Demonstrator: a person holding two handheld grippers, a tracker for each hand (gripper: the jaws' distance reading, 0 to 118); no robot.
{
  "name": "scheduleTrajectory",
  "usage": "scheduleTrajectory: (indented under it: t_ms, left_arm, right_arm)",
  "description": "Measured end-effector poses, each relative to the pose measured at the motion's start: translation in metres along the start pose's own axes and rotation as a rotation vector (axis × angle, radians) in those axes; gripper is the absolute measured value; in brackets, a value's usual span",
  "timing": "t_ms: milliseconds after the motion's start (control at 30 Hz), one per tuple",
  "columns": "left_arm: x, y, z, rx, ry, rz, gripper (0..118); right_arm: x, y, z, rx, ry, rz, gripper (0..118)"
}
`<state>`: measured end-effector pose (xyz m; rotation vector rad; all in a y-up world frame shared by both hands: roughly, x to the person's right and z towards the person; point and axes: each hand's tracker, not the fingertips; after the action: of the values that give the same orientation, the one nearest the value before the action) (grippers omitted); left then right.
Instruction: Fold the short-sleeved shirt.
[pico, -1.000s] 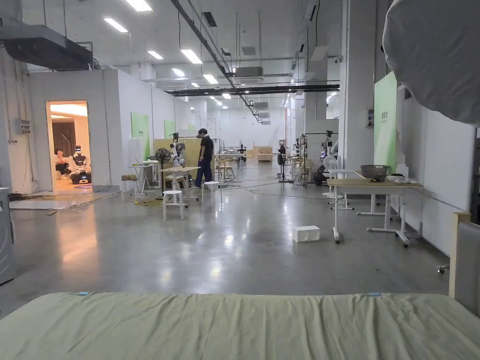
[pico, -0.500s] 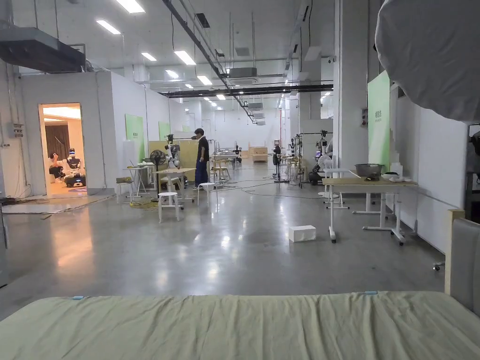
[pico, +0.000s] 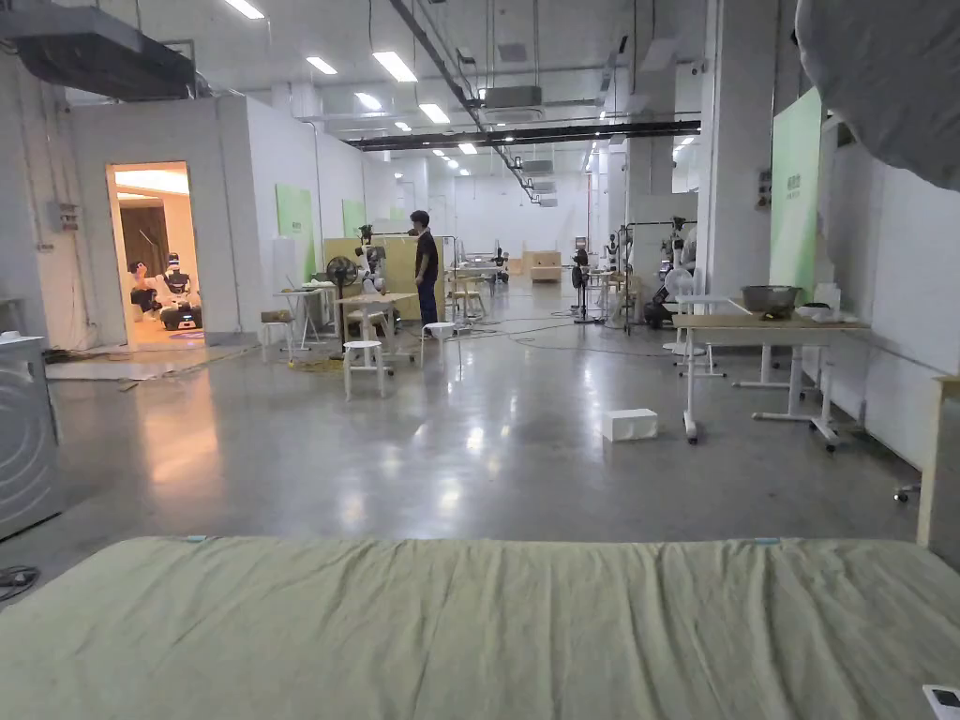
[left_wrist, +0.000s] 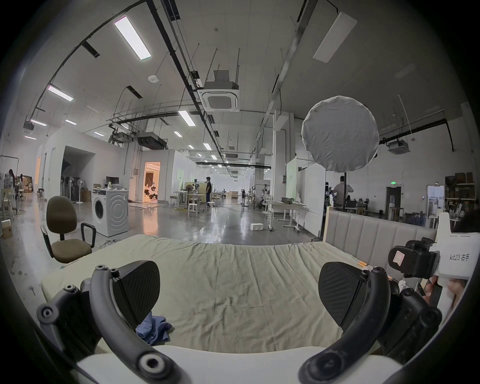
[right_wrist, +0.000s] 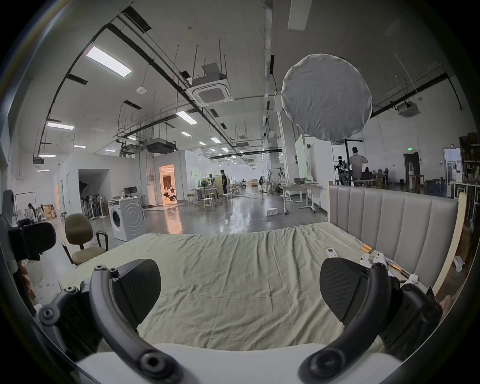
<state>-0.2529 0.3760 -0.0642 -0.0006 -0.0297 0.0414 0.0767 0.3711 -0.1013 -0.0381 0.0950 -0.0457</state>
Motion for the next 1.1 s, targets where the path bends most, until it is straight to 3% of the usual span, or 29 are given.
scheduleTrajectory:
  t_ms: [267, 567, 800, 1000, 1100]
  left_arm:
    - [-0.003, 0.007, 0.006, -0.017, 0.002, 0.024, 118]
    - [-0.001, 0.018, 0.01, 0.02, -0.012, 0.012, 118]
    - [-0.001, 0.017, 0.009, -0.008, -0.004, 0.011, 118]
    - [0.0, 0.023, 0.014, 0.01, -0.006, -0.003, 118]
    - [0.0, 0.023, 0.014, 0.01, 0.0, -0.011, 118]
  right_arm:
    - [-0.003, 0.01, 0.006, 0.03, -0.061, -0.029, 118]
    - [-0.008, 0.014, 0.003, -0.058, -0.12, -0.084, 118]
    - [-0.016, 0.023, 0.005, -0.081, -0.116, -0.065, 118]
    - [-0.017, 0.03, -0.002, -0.116, -0.116, -0.14, 118]
    - [-0.019, 0.03, -0.002, -0.126, -0.114, -0.137, 118]
